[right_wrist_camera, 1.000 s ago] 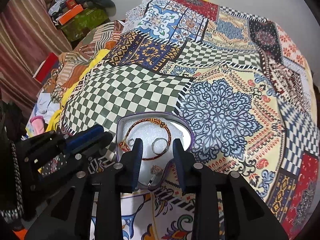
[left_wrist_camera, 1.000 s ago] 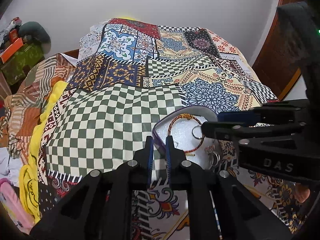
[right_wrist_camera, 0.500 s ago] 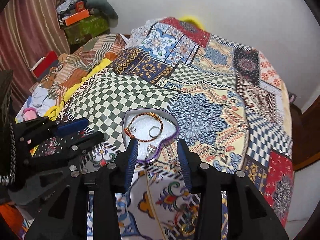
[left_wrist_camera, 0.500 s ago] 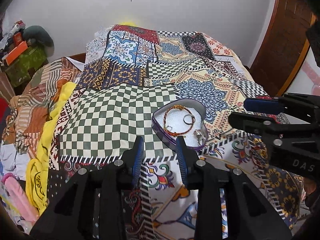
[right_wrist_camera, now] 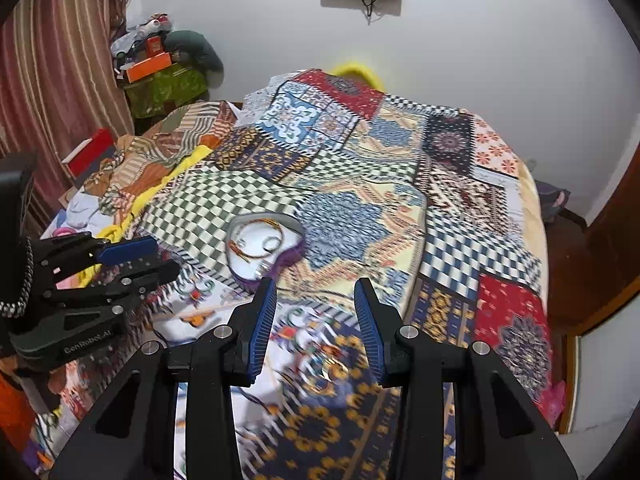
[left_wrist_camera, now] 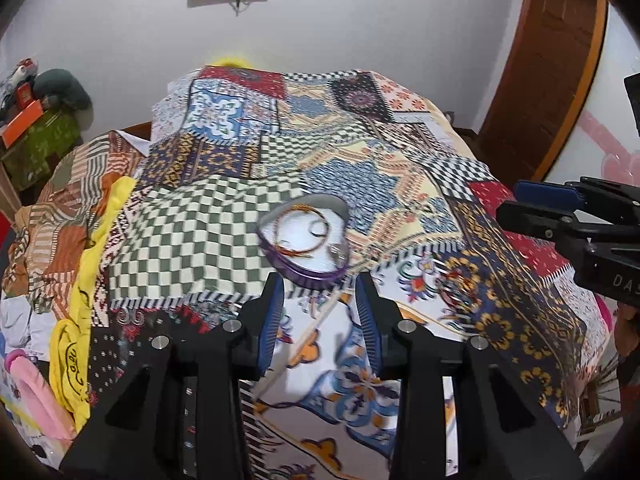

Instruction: Organize jewelry

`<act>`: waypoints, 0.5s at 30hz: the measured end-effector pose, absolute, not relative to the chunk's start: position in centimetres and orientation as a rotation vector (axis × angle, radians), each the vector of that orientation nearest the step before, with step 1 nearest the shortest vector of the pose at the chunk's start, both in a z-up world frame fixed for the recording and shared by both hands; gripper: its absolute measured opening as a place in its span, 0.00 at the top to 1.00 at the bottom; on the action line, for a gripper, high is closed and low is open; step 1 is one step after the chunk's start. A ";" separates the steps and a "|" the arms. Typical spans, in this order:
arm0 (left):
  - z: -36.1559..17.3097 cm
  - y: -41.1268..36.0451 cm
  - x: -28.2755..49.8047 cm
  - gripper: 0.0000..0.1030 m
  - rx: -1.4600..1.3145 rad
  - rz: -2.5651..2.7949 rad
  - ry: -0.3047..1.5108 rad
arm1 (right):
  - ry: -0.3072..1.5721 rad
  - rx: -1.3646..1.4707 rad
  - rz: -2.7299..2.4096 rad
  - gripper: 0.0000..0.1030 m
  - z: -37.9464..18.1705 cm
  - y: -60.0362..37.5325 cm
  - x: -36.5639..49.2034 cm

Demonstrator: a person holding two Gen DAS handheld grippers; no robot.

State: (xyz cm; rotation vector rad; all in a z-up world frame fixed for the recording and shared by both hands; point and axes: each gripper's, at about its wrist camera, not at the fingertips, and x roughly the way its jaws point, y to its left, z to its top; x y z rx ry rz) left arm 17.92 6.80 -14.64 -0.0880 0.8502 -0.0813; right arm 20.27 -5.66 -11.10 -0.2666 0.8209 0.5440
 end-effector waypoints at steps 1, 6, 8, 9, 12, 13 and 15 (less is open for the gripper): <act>-14.7 6.3 17.8 0.65 -0.085 -0.090 0.856 | 0.822 -0.269 0.541 0.64 -11.2 -6.0 20.1; -15.7 3.7 17.7 0.65 -0.061 -0.146 0.886 | 0.851 -0.263 0.527 0.64 -12.7 -8.0 19.6; -16.2 2.7 17.5 0.65 -0.061 -0.167 0.896 | 0.865 -0.255 0.523 0.64 -13.3 -8.7 19.5; -16.4 2.4 17.5 0.65 -0.064 -0.177 0.902 | 0.876 -0.251 0.520 0.64 -13.7 -9.0 19.4; -17.1 1.2 17.4 0.65 -0.067 -0.212 0.920 | 0.899 -0.238 0.515 0.64 -14.7 -9.8 19.2; -17.3 0.6 17.4 0.65 -0.063 -0.224 0.924 | 0.908 -0.229 0.514 0.64 -15.0 -10.1 19.2; -17.5 -0.4 17.4 0.65 -0.055 -0.242 0.927 | 0.918 -0.220 0.505 0.64 -15.6 -10.8 19.1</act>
